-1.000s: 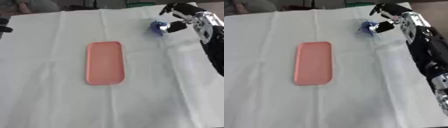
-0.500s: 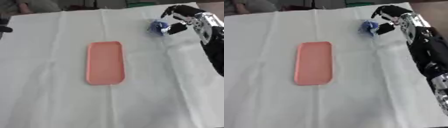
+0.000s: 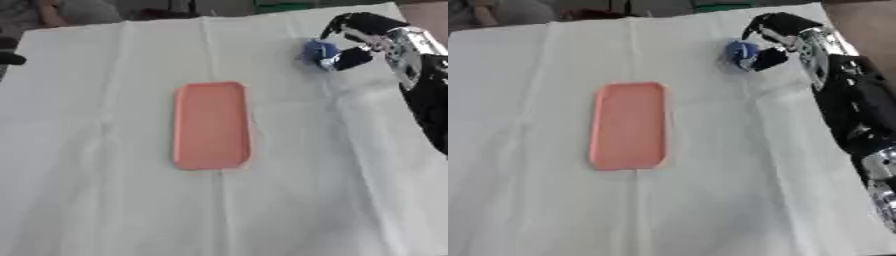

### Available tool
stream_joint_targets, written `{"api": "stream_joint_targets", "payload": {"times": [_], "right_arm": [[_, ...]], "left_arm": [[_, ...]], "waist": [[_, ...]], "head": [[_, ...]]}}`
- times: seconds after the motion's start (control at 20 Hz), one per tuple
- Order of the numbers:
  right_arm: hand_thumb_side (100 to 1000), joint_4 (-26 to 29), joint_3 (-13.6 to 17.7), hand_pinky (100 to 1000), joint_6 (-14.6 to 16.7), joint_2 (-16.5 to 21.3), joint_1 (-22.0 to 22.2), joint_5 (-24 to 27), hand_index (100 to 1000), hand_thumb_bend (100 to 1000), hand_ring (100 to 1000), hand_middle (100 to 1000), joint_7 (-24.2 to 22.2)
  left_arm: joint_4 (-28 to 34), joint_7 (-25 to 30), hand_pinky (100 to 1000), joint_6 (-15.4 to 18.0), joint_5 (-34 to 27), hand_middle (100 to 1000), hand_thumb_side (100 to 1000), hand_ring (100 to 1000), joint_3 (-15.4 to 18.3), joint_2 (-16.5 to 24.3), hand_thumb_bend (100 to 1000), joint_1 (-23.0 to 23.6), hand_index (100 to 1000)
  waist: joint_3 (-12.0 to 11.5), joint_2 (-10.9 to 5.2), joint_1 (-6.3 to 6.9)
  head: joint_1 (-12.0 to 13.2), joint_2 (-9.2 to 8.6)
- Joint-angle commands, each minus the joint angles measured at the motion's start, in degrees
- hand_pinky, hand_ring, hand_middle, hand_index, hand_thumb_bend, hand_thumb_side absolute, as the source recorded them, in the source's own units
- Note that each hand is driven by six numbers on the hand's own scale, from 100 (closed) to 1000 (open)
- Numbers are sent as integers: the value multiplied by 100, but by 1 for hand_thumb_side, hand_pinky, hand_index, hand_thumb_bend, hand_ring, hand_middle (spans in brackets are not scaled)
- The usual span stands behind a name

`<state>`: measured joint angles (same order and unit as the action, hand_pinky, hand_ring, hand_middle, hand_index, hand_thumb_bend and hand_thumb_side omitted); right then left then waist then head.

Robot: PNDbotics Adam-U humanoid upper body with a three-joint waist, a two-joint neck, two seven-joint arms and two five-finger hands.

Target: Pick up objects on the table and place them in the box.

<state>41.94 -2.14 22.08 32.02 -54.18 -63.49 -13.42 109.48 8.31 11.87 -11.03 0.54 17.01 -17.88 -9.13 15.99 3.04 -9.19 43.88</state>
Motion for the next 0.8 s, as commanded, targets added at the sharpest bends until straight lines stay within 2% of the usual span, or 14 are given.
{"api": "stream_joint_targets", "payload": {"times": [0.05,0.8], "right_arm": [[632,61,50,847,-21,112,-98,-14,813,378,822,822,87],[623,-28,62,849,-94,127,-63,-79,817,384,823,817,179]], "left_arm": [[113,22,655,13,-2,668,893,701,2,46,195,-65,767],[125,44,655,18,6,668,896,702,-7,38,193,-84,767]], "waist": [[-20,-82,-8],[-41,-11,12]], "head": [[-9,23],[4,23]]}}
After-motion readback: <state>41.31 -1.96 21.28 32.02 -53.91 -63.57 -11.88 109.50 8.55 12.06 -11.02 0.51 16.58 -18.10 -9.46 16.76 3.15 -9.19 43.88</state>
